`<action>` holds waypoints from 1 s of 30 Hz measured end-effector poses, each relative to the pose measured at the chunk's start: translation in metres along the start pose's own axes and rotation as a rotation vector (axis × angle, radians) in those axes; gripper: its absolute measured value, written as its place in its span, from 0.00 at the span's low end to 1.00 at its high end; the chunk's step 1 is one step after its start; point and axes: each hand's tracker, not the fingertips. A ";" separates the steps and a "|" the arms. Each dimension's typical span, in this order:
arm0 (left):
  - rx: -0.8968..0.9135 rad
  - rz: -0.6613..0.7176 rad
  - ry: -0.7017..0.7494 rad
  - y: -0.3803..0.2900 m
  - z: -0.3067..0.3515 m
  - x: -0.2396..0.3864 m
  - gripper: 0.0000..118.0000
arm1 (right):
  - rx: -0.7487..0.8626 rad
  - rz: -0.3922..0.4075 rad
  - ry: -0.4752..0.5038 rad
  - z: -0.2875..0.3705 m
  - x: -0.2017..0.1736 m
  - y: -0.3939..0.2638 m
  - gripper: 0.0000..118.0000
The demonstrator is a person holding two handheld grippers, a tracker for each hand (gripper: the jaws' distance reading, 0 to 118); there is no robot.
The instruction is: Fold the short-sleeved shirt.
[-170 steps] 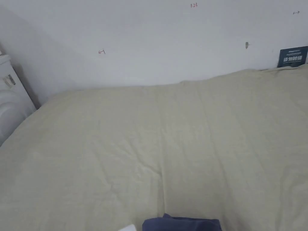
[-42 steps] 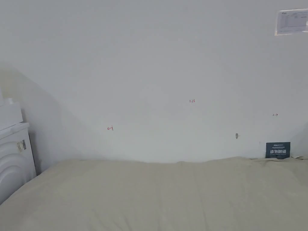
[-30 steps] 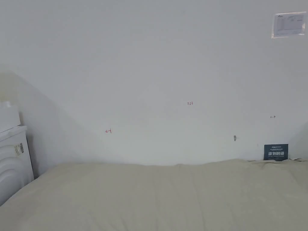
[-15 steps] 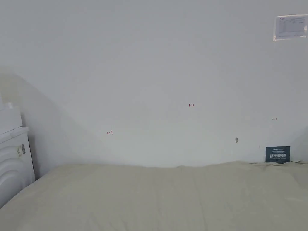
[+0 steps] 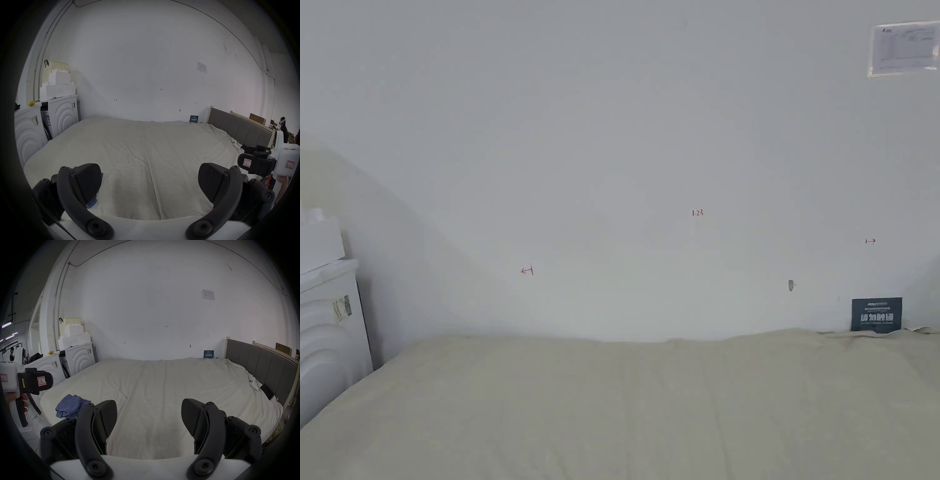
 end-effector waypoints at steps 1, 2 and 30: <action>0.000 0.001 -0.001 0.000 0.000 0.000 1.00 | 0.000 -0.001 -0.001 0.000 0.000 0.000 0.72; 0.001 0.002 -0.002 0.000 0.000 -0.001 1.00 | -0.001 -0.002 0.000 0.000 0.000 0.001 0.72; 0.003 0.009 -0.009 0.007 -0.004 0.000 1.00 | -0.059 -0.100 -0.072 -0.012 -0.013 0.017 0.72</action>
